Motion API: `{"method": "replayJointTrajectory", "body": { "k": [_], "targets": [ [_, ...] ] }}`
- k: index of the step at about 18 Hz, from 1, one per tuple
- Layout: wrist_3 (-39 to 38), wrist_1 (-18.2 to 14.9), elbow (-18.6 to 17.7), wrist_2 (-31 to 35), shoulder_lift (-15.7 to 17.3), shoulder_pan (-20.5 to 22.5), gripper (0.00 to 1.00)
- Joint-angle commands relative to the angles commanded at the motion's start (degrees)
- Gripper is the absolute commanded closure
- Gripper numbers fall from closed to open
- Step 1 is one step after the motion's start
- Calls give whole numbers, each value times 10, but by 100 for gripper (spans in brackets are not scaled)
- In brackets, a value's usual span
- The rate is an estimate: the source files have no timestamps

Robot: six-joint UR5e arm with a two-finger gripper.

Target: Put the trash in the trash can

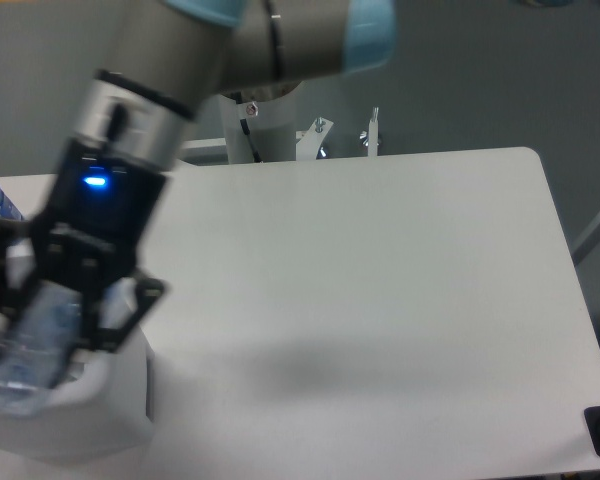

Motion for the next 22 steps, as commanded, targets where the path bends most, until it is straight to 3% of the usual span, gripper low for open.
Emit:
{"method": "replayJointTrajectory", "body": {
  "k": [1,3,7,12,17,20,22],
  "targets": [
    [2,0,-3,0,-3,-9,42],
    [17,0,-15,0,-3,-16,0],
    [19,-1,-53,0,20,-19,0],
    [19,-2,-54,12,22,12,0],
    [22,-11,-60,146,32,52,0],
    [96,-43,-76,210,37,75,0],
    [157,-101,-79,229,53,95,0]
  ]
}}
